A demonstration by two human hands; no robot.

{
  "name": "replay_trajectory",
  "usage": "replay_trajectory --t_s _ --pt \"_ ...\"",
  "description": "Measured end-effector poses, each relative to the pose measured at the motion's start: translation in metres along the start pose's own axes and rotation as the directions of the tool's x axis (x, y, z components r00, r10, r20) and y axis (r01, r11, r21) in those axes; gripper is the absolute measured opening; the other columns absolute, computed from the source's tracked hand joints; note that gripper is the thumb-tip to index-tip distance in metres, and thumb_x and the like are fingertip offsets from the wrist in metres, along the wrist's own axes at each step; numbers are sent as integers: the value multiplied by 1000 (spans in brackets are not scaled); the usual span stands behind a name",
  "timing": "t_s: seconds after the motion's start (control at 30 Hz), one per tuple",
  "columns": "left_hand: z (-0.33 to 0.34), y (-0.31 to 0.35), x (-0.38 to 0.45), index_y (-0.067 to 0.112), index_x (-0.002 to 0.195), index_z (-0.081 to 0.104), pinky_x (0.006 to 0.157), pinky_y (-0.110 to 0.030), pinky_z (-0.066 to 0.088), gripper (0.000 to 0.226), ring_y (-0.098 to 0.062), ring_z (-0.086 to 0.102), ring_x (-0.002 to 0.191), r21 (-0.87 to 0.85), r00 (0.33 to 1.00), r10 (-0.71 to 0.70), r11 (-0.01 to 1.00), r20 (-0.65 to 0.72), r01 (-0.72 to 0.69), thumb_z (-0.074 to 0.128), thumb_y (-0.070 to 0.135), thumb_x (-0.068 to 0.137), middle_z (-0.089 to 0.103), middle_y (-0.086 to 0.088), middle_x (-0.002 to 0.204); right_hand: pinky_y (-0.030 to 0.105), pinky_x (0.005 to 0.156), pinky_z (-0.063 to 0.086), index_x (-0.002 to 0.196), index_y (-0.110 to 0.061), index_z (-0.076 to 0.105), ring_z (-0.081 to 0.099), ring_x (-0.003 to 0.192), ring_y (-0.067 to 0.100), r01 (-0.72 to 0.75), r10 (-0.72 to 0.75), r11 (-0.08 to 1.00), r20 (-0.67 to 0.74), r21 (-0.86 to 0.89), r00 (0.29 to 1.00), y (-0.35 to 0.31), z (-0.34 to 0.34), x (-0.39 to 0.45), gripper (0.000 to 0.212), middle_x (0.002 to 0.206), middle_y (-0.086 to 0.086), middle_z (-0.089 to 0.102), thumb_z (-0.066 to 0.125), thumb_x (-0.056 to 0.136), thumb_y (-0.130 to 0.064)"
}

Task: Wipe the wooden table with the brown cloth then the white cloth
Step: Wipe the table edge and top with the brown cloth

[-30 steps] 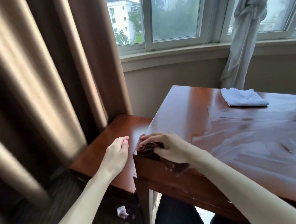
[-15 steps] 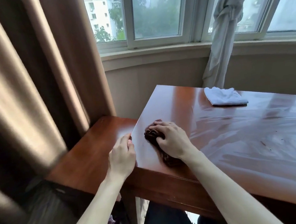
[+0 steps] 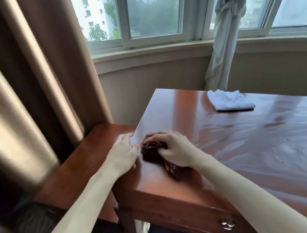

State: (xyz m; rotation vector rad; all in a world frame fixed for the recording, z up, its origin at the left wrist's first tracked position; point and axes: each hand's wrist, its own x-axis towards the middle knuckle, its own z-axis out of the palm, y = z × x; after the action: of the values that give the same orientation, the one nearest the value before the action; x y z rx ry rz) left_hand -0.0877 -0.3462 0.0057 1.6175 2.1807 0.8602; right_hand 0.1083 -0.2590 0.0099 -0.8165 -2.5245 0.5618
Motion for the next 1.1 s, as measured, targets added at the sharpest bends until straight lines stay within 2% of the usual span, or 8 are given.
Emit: replay_trajectory --t_s 0.1,0.17,0.23,0.33,0.47,0.7,0.93,1.1 --pt "17 16 30 10 145 46 116 -35 31 47 -22 42 139 15 999 33 999 -7 -33 46 21 100 43 -7 151 33 100 48 125 -36 69 53 130 16 -238 211 961 -181 -143 961 10 -2 32 54 136 -16 62 52 76 -19" --pt "25 26 58 9 146 46 117 -34 31 46 -21 39 141 18 998 50 999 -28 -50 46 20 101 41 -7 153 31 100 45 127 -35 69 48 133 12 -126 105 980 -137 -154 985 14 5 36 55 138 -17 61 53 78 -17" --pt "30 36 91 10 146 47 115 -31 29 46 -21 39 141 6 998 34 999 -43 -34 44 20 101 42 -7 153 31 102 45 127 -38 69 48 132 9 -121 117 992 -86 -44 989 29 -3 44 56 138 -19 61 54 78 -14" --pt "46 41 130 9 146 45 116 -30 25 46 -21 34 144 3 1000 26 1000 -18 -26 42 22 102 40 -7 154 38 95 51 123 -36 69 54 125 18 -287 272 956 -176 -67 946 82 -21 92 51 132 -14 64 52 78 -18" --pt "72 33 142 22 152 35 117 -39 29 50 -15 17 152 198 999 52 979 -2 -50 35 37 104 25 5 164 43 88 52 110 -27 69 60 113 34 -454 414 884 -262 -115 872 166 -38 169 36 120 2 68 54 79 -19" --pt "78 28 148 35 156 26 118 -30 22 53 -2 8 152 206 1000 20 978 -13 -17 29 45 104 11 20 165 36 86 48 112 -33 73 63 110 33 -560 505 821 -314 -111 804 251 -68 259 35 114 1 72 57 83 -23" --pt "74 28 146 35 155 29 117 -36 26 53 -5 11 152 198 1000 -10 980 15 6 31 43 103 12 19 165 44 93 53 117 -32 72 60 115 31 -447 401 883 -266 -144 877 208 -57 200 51 126 -6 68 44 75 -27" --pt "74 32 145 30 153 35 118 -40 26 51 -12 14 153 226 1000 -3 974 18 -1 34 40 102 18 10 166 43 97 51 128 -37 68 52 123 24 -337 313 933 -177 -125 933 129 -39 103 47 142 -15 58 55 86 -22"
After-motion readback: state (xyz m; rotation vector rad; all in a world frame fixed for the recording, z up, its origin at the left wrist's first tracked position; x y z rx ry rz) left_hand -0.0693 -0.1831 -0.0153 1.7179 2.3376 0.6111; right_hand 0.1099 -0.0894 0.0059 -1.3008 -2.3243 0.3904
